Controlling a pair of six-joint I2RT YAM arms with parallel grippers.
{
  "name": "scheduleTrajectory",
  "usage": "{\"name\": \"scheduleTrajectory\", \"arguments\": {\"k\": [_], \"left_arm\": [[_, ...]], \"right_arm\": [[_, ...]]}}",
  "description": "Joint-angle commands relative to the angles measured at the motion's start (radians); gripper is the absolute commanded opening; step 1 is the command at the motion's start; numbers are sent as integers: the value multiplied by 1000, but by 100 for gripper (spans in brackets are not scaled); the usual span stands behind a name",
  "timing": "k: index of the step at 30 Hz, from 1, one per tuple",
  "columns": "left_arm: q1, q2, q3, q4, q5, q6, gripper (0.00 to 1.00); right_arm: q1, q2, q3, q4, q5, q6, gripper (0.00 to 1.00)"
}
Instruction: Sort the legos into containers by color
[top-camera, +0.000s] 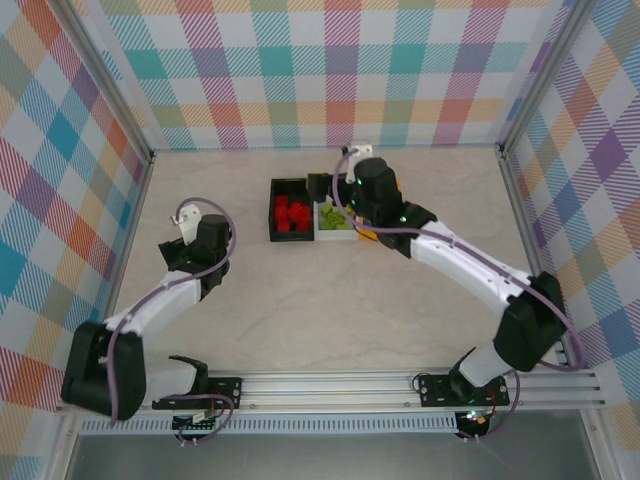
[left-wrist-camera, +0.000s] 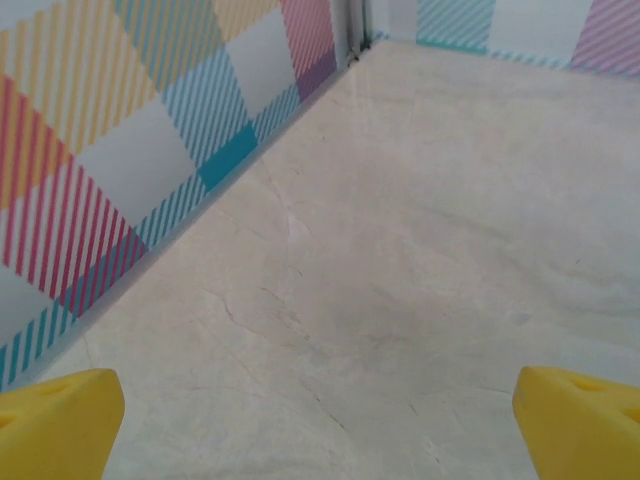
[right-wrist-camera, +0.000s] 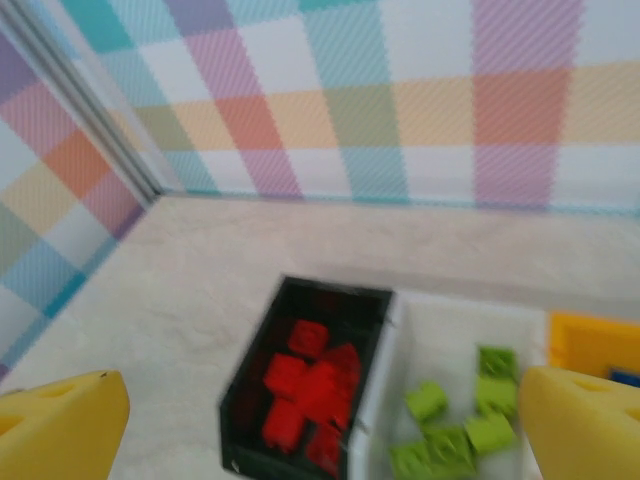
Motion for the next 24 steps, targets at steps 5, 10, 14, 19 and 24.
{"name": "scheduleTrajectory", "arguments": {"k": [5, 10, 14, 19, 24], "left_arm": [[47, 195, -88, 454, 81, 156, 100], [63, 265, -111, 549, 173, 188, 100], [72, 238, -179, 645, 305, 227, 100], [136, 236, -203, 677, 497, 219, 100], [154, 279, -271, 842, 527, 213, 100]], "right_arm": [[-96, -272, -312, -122, 120, 76, 100], [-243, -560, -645, 70, 166, -95, 100], [-348, -664, -938, 491, 151, -297, 100], [-510, -454, -918, 495, 92, -326, 100], [-628, -228, -921, 749, -76, -311, 100]]}}
